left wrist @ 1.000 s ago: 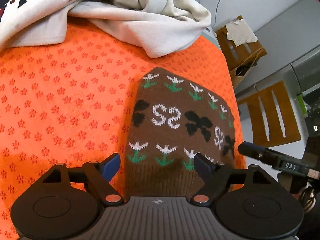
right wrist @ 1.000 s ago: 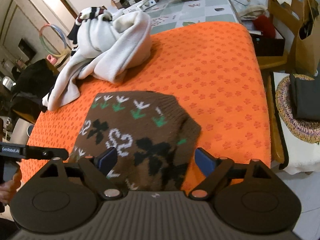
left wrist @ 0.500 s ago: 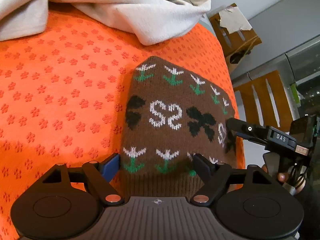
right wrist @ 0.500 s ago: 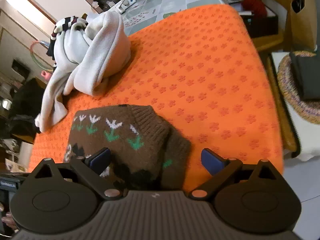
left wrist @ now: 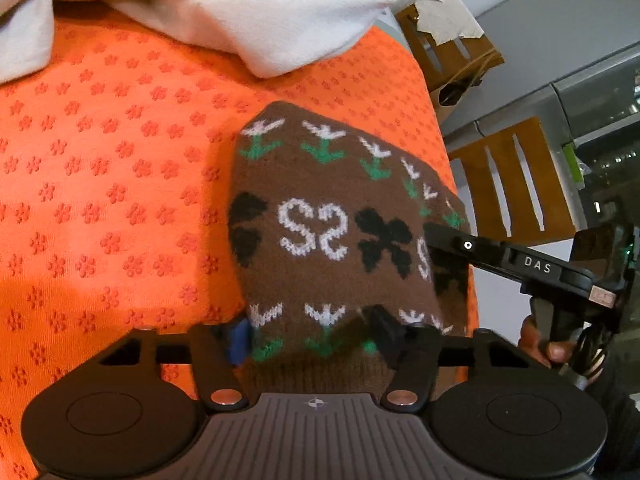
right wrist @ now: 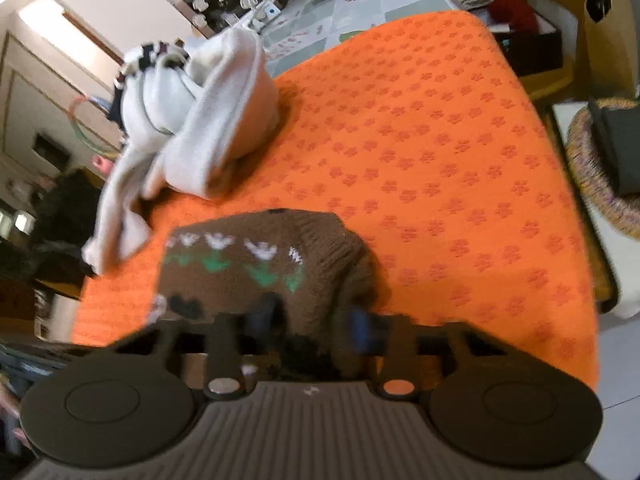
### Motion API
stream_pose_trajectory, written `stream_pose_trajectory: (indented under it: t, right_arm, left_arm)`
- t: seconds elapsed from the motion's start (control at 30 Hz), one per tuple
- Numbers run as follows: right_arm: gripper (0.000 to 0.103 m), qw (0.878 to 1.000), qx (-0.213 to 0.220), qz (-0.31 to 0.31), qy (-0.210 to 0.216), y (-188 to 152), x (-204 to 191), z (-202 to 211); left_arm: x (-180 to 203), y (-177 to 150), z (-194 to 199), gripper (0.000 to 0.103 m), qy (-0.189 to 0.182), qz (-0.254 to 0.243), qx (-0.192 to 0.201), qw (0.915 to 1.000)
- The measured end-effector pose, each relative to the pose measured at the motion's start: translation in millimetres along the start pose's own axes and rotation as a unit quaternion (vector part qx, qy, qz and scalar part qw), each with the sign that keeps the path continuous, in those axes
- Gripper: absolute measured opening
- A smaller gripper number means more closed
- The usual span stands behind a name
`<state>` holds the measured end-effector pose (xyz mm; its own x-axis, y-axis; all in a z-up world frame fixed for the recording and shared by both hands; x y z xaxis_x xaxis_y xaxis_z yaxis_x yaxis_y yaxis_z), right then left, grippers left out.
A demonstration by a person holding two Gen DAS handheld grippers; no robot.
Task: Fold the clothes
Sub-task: 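Lift the folded brown sweater with both grippers, then carry the folded sweater with both grippers onto the tiled side table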
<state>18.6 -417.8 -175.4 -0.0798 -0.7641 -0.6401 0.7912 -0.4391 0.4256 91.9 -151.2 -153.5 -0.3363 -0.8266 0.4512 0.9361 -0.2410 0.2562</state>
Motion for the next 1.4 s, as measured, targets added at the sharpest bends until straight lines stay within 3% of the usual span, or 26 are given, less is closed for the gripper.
stream_pose_trajectory:
  t: [0.13,0.37,0.6,1.03,1.2,1.4]
  right_arm:
    - [0.021,1.000,0.011,0.012,-0.021,0.5,-12.2,4.3]
    - [0.019,0.998,0.057,0.023,-0.028,10.6,-34.9,31.3]
    - [0.019,0.995,0.089,0.028,-0.029,44.3,-37.0,62.2]
    - [0.020,0.996,0.071,0.052,-0.021,162.4,25.8,75.6]
    - [0.020,0.996,0.061,0.065,-0.017,224.5,56.7,62.5]
    - [0.020,0.996,0.050,0.071,-0.006,297.1,89.2,31.1]
  left_arm:
    - [10.1,2.6,8.9,0.028,0.014,-0.015,0.015,0.9997]
    - [43.9,9.8,28.9,0.025,0.030,-0.093,0.068,0.9929]
    - [73.6,45.2,24.3,0.026,0.029,-0.094,0.081,0.9918]
    - [145.5,126.9,-11.8,0.026,0.048,-0.098,0.110,0.9880]
    - [170.6,173.5,-40.8,0.026,0.064,-0.090,0.117,0.9870]
    - [174.4,236.2,-71.2,0.026,0.078,-0.062,0.115,0.9884]
Point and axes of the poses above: each gripper's, at about its wrist camera, not at the fingertips, and z roughly against the way its jaws point, x to its right, y to its top, the point moved 3 cm from there along -z, roughly the way its jaws point, and after that the axes turned 7 degrees about y, right-handed, at the moved point
